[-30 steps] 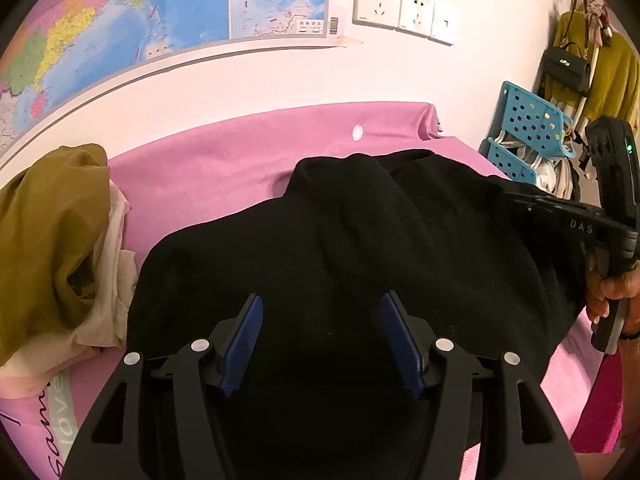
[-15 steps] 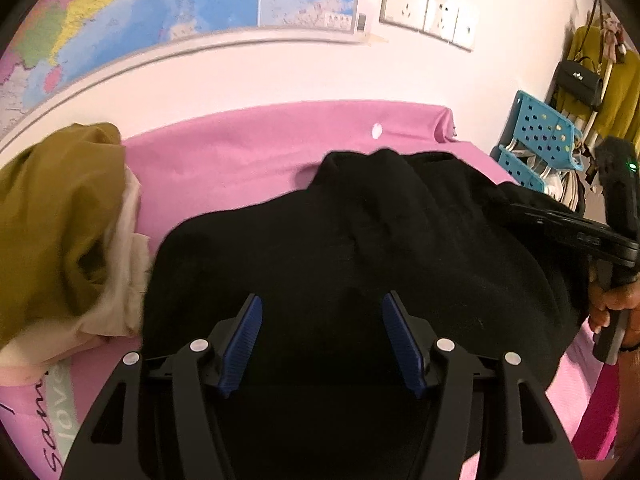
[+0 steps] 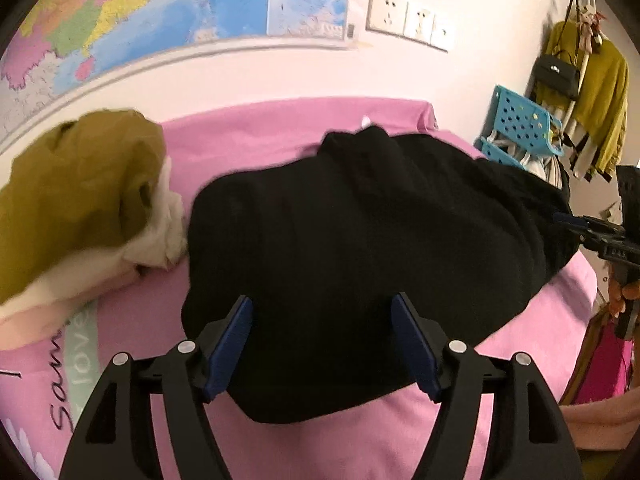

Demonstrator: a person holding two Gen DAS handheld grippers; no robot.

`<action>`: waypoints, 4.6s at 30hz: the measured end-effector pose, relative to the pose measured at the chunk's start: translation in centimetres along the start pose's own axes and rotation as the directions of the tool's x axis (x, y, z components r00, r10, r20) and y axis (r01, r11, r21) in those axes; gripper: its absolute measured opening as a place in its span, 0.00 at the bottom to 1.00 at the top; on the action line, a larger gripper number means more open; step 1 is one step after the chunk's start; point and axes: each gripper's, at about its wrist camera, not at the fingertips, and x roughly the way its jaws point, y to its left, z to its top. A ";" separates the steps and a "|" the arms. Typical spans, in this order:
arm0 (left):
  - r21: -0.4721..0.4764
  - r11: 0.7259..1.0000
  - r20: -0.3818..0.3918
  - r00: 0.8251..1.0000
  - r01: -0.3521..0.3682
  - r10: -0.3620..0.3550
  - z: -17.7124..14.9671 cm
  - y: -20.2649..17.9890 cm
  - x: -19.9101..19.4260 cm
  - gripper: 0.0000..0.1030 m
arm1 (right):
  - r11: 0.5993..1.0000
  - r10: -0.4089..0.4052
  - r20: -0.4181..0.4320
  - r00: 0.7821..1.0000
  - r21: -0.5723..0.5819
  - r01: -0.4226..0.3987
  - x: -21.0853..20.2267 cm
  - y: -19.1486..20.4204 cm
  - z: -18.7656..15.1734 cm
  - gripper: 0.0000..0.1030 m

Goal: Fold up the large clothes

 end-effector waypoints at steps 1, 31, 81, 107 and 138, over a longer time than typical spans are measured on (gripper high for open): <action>-0.005 1.000 -0.011 1.000 -0.002 0.002 -0.1 0.0 0.5 0.67 | 0.999 -0.013 -0.011 1.000 -0.033 0.012 0.2 0.5 -0.5 0.64; -0.135 0.990 0.053 0.998 -0.037 0.044 -1.5 3.2 -3.0 0.58 | 0.982 0.048 0.158 0.986 -0.189 -0.017 -2.6 6.8 2.2 0.45; -0.354 0.917 0.013 0.982 0.182 -0.189 -5.2 4.2 -1.9 0.67 | 0.832 0.180 -0.047 0.983 -0.525 -0.178 9.9 20.6 5.2 0.34; -0.438 0.865 0.002 0.962 0.247 -0.274 -3.2 2.2 1.2 0.75 | 0.845 0.224 -0.055 0.973 -0.487 -0.221 11.0 20.4 3.6 0.43; -0.611 0.702 0.136 0.922 0.367 -0.363 -3.8 3.2 0.6 0.80 | 0.844 0.162 0.013 0.987 -0.520 -0.132 10.8 21.9 2.0 0.55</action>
